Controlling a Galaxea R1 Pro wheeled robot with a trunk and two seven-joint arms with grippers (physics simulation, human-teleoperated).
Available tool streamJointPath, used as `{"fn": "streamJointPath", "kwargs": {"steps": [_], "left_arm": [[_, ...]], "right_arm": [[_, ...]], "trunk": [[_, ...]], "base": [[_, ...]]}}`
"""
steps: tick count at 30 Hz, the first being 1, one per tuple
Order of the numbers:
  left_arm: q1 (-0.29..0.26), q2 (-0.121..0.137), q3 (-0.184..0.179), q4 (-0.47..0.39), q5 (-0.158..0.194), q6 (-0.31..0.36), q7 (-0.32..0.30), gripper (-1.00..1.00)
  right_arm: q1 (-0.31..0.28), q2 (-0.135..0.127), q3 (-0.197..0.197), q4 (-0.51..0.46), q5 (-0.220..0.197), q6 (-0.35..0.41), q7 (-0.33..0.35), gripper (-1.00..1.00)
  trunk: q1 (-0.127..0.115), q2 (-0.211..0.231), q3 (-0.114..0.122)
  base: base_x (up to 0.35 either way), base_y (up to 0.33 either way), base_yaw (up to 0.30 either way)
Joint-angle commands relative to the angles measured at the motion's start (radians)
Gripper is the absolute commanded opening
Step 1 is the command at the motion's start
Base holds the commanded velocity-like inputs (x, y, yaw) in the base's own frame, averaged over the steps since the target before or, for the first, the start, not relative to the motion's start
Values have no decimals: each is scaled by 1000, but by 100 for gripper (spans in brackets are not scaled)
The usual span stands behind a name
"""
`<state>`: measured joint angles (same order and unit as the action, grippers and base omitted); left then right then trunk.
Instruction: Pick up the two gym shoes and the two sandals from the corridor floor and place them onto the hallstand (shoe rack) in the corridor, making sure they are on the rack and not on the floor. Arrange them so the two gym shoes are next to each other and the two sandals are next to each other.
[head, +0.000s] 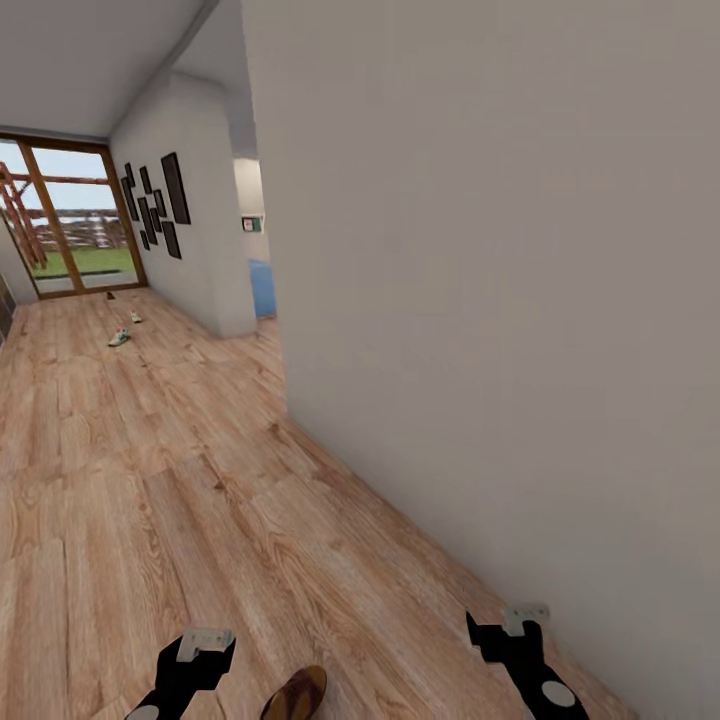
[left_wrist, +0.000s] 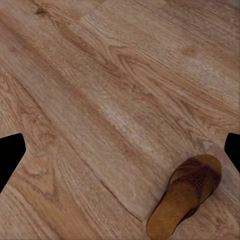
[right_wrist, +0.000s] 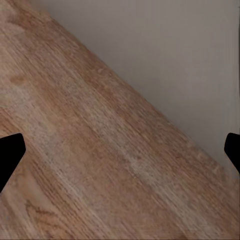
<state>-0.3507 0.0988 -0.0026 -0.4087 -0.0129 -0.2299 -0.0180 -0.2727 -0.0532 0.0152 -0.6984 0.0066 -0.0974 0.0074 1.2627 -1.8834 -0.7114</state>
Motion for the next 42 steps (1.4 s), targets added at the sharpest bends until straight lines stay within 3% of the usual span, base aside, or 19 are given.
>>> {"fn": "streamJointPath", "kwargs": {"steps": [1,3,9,42], "left_arm": [[-1,0,0,1,-1,-3,-2,100],[-1,0,1,2,-2,-3,-2,100],[-1,0,1,2,-2,-3,-2,100],[-2,-1,1,2,-2,-3,-2,100]], "right_arm": [[-3,-1,2,-14,0,-2,1,100],[-22,-1,1,-67,-1,1,1,100],[-40,0,1,-103,0,9,2,100],[-45,-2,8,-67,6,8,1,100]], "trunk": [[4,-8,-4],[11,-22,-10],[34,-64,-29],[161,-295,-133]], "base": [[0,0,0],[0,0,0],[0,0,0],[0,0,0]]}}
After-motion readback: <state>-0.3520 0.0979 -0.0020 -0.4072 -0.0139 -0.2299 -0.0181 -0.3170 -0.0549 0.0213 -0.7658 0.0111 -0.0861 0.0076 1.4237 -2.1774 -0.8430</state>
